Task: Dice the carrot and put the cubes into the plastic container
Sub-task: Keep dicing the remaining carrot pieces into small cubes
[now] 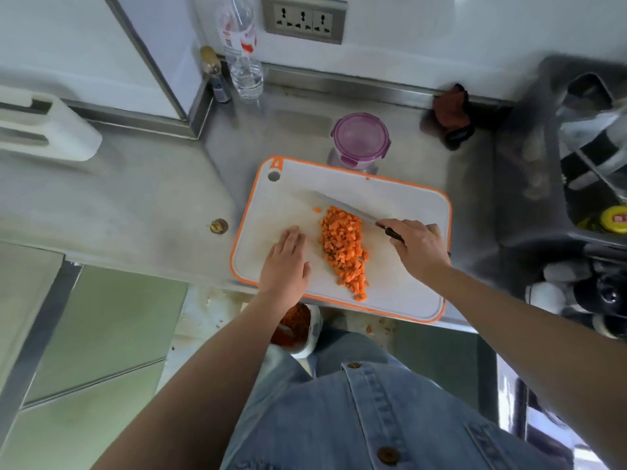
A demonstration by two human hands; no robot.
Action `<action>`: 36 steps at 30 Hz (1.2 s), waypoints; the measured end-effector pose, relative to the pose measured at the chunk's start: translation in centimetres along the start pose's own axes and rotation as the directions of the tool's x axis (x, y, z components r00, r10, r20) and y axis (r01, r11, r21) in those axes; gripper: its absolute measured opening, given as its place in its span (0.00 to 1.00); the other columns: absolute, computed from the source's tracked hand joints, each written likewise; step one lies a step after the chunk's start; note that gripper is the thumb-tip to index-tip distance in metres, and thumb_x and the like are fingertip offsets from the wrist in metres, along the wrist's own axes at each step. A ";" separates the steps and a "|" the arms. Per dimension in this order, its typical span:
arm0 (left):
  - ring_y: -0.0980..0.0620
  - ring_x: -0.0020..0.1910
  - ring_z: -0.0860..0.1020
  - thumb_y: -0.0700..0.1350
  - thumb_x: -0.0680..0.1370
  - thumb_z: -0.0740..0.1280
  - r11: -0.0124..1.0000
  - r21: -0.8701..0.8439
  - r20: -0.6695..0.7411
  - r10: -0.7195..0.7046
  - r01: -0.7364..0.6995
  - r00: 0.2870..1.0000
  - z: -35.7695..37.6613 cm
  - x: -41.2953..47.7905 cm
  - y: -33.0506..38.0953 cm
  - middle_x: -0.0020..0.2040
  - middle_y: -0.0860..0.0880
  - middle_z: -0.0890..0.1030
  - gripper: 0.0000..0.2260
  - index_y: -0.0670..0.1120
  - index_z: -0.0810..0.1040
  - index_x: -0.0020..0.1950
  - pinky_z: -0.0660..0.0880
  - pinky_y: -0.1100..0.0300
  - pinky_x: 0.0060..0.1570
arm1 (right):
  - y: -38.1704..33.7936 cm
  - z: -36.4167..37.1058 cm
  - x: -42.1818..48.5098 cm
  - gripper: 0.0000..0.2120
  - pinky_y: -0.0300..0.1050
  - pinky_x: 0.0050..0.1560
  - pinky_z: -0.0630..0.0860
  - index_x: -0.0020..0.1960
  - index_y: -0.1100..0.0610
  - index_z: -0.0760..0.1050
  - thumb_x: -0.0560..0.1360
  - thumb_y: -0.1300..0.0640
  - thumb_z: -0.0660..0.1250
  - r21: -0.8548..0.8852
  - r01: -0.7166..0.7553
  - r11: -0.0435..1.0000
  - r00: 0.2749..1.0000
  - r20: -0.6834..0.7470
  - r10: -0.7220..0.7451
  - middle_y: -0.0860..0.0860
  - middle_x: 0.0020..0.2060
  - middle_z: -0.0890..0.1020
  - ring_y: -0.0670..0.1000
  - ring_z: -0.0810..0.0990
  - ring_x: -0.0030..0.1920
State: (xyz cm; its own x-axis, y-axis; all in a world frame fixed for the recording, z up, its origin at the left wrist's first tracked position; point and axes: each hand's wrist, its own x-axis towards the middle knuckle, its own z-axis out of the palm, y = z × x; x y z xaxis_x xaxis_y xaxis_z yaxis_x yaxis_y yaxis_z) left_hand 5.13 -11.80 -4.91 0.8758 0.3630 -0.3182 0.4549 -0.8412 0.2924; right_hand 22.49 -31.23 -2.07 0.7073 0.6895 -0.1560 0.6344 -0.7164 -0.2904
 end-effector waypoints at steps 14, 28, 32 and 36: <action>0.43 0.78 0.46 0.49 0.83 0.55 0.994 0.106 0.071 0.008 -0.016 0.997 -0.4 -2.4 0.0 0.80 0.43 0.48 0.26 0.44 0.51 0.78 0.50 0.50 0.76 | -2.2 0.8 -7.1 0.17 0.45 0.40 0.76 0.66 0.55 0.71 0.79 0.63 0.60 0.449 -0.286 0.847 0.940 -0.042 0.340 0.52 0.46 0.78 0.52 0.80 0.38; 0.43 0.78 0.46 0.47 0.83 0.55 0.983 0.031 0.145 0.176 -0.182 0.974 -0.2 -4.9 -2.4 0.80 0.43 0.48 0.25 0.43 0.54 0.78 0.50 0.49 0.76 | -13.1 5.6 -12.8 0.13 0.30 0.26 0.71 0.64 0.56 0.62 0.80 0.60 0.59 0.751 -0.496 0.436 0.779 0.163 0.606 0.60 0.45 0.81 0.50 0.83 0.32; 0.44 0.78 0.47 0.46 0.83 0.55 0.980 -0.002 0.160 0.199 -0.201 0.967 -0.4 -4.8 -3.1 0.80 0.43 0.49 0.24 0.43 0.55 0.78 0.51 0.51 0.76 | -14.8 5.8 -10.8 0.14 0.41 0.33 0.79 0.65 0.57 0.59 0.81 0.60 0.58 0.814 -0.467 0.346 0.770 0.182 0.611 0.57 0.47 0.80 0.51 0.84 0.35; 0.44 0.78 0.49 0.43 0.84 0.54 0.977 -0.050 0.176 0.215 -0.209 0.961 -0.8 -4.6 -3.5 0.80 0.43 0.51 0.22 0.42 0.58 0.77 0.51 0.53 0.76 | -15.8 5.9 -8.7 0.11 0.52 0.40 0.82 0.58 0.56 0.57 0.81 0.61 0.58 0.853 -0.452 0.262 0.756 0.211 0.620 0.57 0.47 0.76 0.58 0.83 0.41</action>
State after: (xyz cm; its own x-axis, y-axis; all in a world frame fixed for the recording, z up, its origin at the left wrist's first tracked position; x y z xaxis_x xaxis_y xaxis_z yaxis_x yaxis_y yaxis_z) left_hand -0.36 -10.19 -3.71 0.9106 0.0972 -0.4016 0.2689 -0.8773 0.3975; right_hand 4.47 -25.28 -1.66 0.8621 0.0993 -0.4969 -0.4200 -0.4085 -0.8104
